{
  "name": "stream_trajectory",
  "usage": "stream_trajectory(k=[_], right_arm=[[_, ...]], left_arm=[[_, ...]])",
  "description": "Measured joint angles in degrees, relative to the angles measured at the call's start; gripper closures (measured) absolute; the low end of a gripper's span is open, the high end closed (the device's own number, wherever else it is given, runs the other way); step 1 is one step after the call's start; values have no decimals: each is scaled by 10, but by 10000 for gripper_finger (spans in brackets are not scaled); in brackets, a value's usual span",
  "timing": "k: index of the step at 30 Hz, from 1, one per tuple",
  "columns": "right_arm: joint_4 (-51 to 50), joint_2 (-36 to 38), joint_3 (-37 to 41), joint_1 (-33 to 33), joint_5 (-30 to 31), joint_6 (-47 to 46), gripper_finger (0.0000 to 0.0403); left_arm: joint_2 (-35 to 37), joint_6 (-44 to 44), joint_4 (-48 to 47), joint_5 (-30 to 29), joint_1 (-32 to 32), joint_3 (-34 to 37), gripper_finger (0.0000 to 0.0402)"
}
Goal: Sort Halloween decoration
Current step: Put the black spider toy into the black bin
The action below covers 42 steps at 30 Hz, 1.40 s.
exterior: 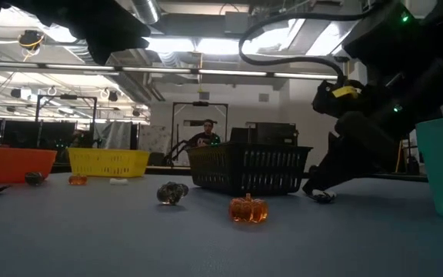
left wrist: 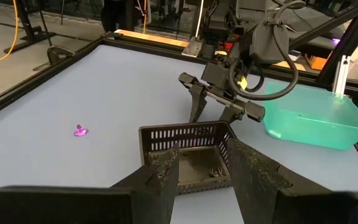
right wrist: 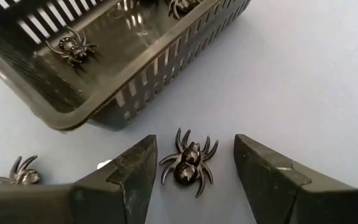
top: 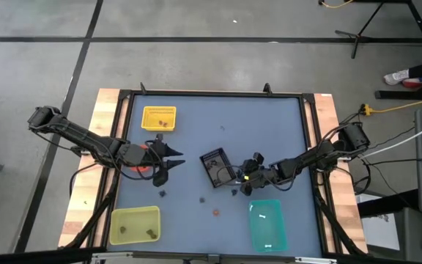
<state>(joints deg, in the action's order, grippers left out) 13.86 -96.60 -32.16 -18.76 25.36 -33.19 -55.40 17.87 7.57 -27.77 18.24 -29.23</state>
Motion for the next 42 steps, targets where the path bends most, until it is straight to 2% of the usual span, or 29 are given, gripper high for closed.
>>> stream_trajectory(k=[13,23,28,42], right_arm=[[-5,0,0,0,-3,4,191],[-5,-1,0,0,-4,5,257],[-5,-1,0,0,-5,5,278],[-6,-1,0,0,-5,7,282]], left_arm=[[0,0,0,0,0,0,280],[0,0,1,0,0,0,280],[0,0,1,0,0,0,280],[0,0,1,0,0,0,280]])
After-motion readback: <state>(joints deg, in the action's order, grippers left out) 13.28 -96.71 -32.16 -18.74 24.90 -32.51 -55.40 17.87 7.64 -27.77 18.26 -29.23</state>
